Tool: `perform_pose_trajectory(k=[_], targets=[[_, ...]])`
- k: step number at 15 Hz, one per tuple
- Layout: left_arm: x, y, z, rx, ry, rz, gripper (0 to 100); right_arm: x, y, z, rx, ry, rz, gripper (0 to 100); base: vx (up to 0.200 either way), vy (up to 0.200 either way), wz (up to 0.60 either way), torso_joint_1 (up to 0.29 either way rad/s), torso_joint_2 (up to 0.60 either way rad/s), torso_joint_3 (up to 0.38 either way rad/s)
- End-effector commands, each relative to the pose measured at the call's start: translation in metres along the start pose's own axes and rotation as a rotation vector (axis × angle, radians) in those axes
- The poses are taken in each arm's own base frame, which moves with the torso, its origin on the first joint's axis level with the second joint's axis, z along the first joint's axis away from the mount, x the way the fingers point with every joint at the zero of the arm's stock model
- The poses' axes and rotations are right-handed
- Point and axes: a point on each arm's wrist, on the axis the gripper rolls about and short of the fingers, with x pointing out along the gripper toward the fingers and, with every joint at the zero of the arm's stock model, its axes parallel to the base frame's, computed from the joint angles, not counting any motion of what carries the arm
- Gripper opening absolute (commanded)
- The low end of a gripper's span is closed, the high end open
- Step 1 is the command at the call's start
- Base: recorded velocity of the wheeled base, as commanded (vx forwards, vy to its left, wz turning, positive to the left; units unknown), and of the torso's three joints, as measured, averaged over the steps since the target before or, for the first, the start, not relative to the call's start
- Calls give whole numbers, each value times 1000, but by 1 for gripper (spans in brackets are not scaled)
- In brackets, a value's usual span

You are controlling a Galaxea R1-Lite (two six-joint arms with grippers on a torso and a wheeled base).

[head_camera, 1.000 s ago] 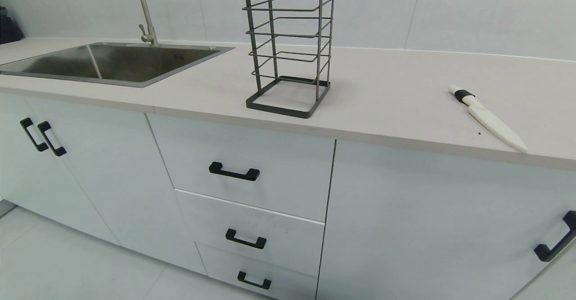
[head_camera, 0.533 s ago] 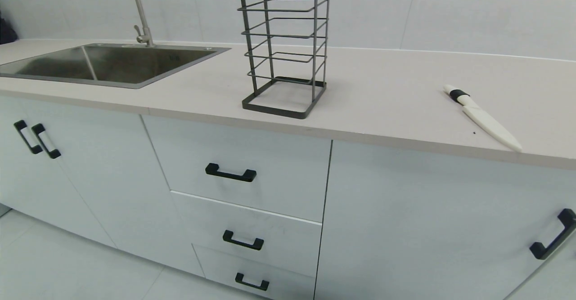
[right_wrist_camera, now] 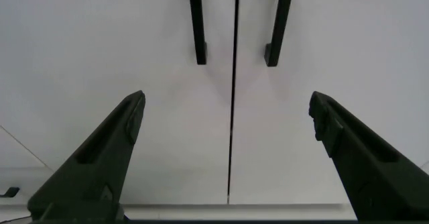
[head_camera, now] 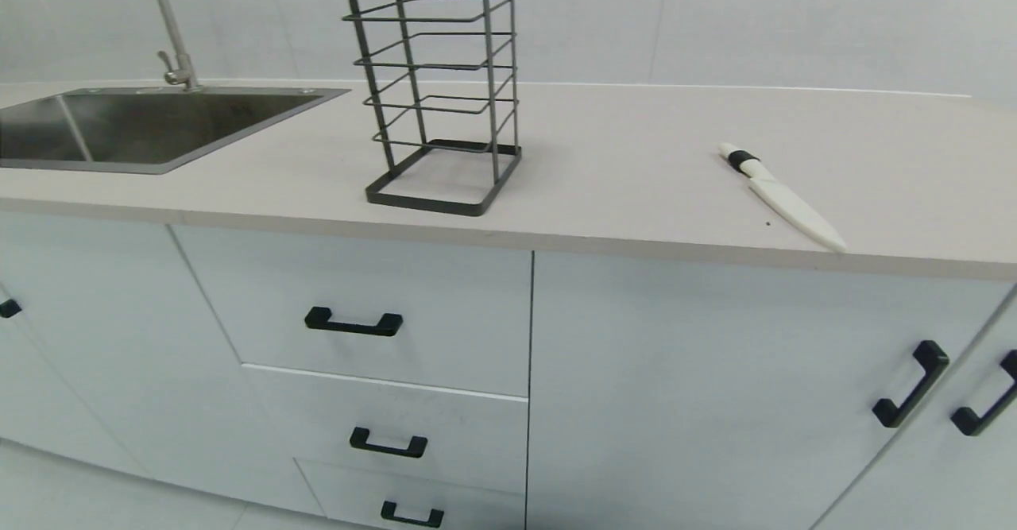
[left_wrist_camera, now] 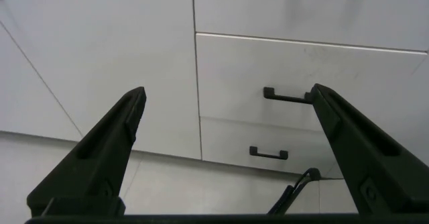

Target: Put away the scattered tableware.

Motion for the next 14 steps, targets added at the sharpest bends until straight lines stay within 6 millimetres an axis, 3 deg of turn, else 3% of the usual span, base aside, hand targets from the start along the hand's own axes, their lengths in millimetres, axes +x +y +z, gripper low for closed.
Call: perform_pose_trajectory(k=[1, 13, 14], targets=[[0, 0, 0, 0, 5, 0, 100, 0, 0, 0, 0, 2, 0, 100, 0, 0, -600, 7, 2, -2], [0, 0, 0, -1, 5, 0, 100, 0, 0, 0, 0, 0, 0, 100, 17, 0, 0, 0, 1, 0], [0, 0, 0, -1, 5, 0, 100, 0, 0, 0, 0, 0, 0, 100, 200, 0, 0, 7, -2, 2]])
